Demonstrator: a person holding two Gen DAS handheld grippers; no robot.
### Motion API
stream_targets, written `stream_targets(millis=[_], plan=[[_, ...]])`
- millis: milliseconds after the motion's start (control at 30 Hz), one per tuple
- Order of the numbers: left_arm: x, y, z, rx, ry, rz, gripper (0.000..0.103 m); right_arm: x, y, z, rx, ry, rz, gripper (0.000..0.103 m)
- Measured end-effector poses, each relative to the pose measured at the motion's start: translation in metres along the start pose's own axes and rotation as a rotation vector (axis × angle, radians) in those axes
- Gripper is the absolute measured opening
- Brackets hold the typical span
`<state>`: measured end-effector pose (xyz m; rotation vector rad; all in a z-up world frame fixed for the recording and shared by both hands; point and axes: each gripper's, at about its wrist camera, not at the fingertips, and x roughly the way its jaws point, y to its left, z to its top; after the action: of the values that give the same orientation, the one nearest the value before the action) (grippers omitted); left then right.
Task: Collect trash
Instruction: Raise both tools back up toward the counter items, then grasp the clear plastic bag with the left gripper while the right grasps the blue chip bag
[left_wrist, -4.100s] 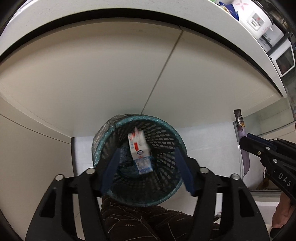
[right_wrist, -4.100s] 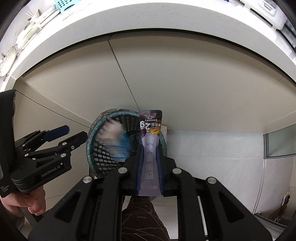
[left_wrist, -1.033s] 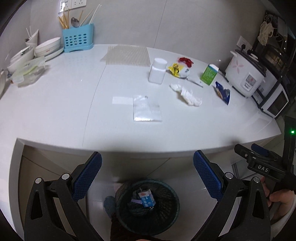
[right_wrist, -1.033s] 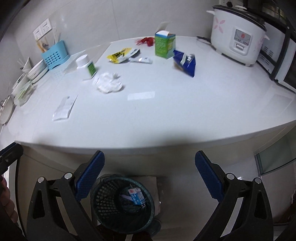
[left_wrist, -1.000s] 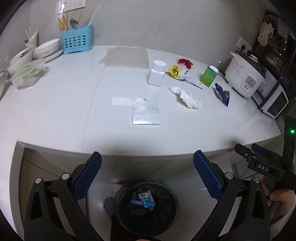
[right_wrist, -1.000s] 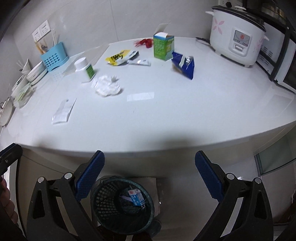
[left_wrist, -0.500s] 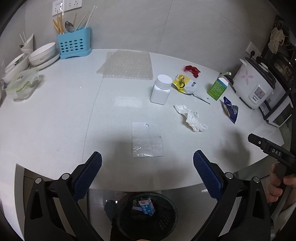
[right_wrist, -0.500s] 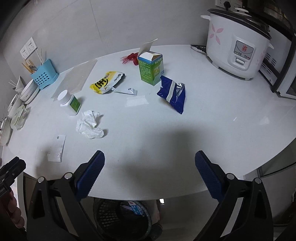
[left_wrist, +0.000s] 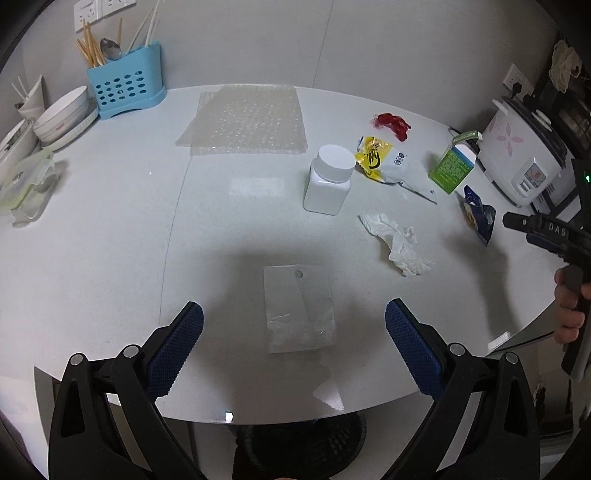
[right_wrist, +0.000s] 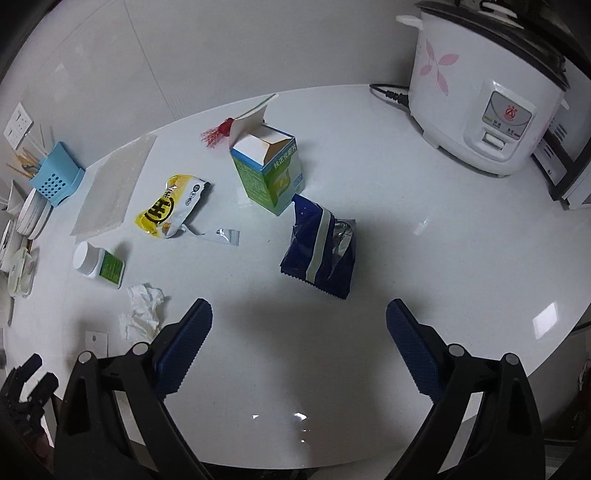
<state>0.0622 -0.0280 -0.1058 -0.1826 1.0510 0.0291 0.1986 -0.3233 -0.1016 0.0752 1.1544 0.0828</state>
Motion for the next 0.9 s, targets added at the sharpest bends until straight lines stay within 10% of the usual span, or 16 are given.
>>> stream_targets(millis=[900], plan=[[0.075,-0.004,-0.001,0.044,0.204,0.052,0.089,0.102,-0.033,0.055,0.209,0.250,-0.064,0.073]])
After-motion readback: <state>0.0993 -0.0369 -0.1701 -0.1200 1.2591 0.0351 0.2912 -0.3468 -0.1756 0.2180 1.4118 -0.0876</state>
